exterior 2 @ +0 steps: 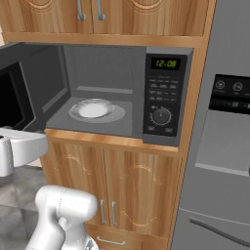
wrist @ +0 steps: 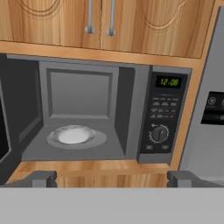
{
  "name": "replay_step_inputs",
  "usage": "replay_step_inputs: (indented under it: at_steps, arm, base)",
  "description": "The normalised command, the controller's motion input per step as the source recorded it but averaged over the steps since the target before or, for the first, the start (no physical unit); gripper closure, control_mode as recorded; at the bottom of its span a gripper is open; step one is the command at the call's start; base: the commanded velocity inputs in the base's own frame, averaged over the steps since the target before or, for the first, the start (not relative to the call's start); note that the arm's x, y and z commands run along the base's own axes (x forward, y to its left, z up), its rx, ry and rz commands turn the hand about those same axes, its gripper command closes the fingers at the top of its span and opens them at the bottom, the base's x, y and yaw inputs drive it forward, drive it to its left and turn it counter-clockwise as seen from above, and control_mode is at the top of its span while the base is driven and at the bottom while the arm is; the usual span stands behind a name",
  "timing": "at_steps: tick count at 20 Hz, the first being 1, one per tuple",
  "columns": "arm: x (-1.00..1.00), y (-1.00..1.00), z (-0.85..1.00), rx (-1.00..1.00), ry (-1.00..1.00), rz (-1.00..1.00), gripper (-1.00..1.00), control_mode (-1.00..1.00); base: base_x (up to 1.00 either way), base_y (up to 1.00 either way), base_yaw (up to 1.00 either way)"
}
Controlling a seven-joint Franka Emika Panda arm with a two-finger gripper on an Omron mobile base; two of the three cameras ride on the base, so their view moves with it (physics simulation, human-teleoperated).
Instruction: Pick the eggplant from the counter and place it in the microwave. Then turn on the microwave.
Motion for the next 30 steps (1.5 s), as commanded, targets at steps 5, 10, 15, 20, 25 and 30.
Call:
replay_step_inputs:
  at_steps: [5,10,15,20,25,30]
  arm:
    - [0.00,0.00,0.00,0.00,0.00,0.00,-1.00,1.00]
    - [0.00,0.00,0.00,0.00,0.00,0.00,-1.00,1.00]
    - [0.00,0.00,0.00,0.00,0.00,0.00,-1.00,1.00]
    - [0.00,0.00,0.00,0.00,0.00,0.00,-1.00,1.00]
    - [0.00,0.00,0.00,0.00,0.00,0.00,-1.00,1.00]
    - [0.00,0.00,0.00,0.00,0.00,0.00,-1.00,1.00]
  base:
    - [-0.13,-0.57,0.00]
    - [-0.42,-0.76,0.00]
    - [-0.50,-0.70,0.00]
    - [-0.15,-0.58,-0.01]
    - [0.00,-0.60,0.00]
    - [0.00,-0.78,0.00]
